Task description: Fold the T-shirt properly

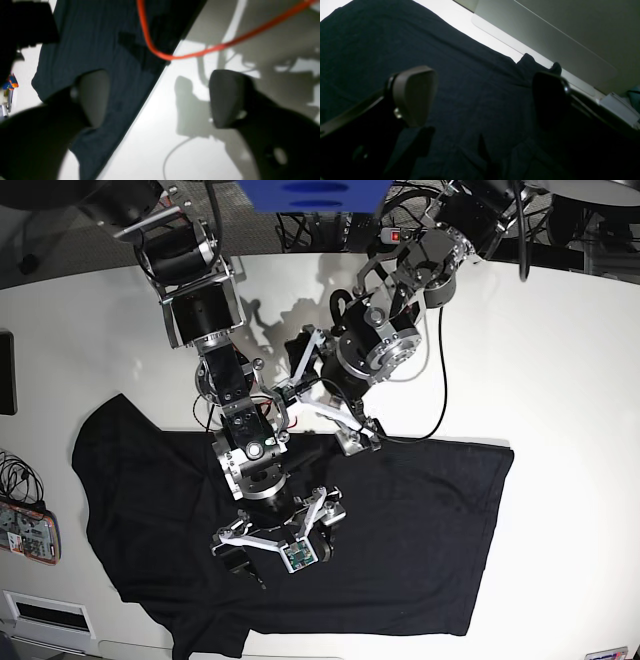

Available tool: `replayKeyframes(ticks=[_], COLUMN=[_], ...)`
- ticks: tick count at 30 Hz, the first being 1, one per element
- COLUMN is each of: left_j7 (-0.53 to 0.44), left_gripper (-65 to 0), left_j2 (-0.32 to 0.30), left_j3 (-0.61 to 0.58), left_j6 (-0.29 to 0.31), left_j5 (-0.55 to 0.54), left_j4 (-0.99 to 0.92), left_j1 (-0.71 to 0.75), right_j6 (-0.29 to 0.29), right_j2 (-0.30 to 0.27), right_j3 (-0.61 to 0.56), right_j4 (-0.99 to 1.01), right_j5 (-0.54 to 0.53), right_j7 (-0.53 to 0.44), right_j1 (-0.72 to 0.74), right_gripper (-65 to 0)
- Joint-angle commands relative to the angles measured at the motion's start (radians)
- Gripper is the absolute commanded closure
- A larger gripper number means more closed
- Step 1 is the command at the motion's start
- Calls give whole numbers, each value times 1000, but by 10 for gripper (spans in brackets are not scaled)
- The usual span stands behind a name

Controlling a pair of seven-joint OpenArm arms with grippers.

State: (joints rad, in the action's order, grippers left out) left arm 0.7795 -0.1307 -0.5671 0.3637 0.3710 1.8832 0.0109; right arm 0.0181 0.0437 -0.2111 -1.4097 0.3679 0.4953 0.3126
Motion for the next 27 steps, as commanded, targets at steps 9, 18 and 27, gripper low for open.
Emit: replayKeyframes(ticks=[9,18,27], left_j7=[-16,-16,-16], left_gripper=[-351,-340,-339], left_j2=[-11,-59,-63], left_j3=[109,292,557], left_j6=[-13,-15,-15], left_j5=[7,6,0], left_j4=[49,128,123], left_j1=[28,74,65], right_j6=[9,9,3], right_j2=[2,-31,-86], right_j3=[114,210,301], right_j4=[-61,-58,-56], right_j5=[-4,-2,0], right_j7=[-30,-86,-129], right_j1=[33,32,27], right_gripper=[-597,-597,-597])
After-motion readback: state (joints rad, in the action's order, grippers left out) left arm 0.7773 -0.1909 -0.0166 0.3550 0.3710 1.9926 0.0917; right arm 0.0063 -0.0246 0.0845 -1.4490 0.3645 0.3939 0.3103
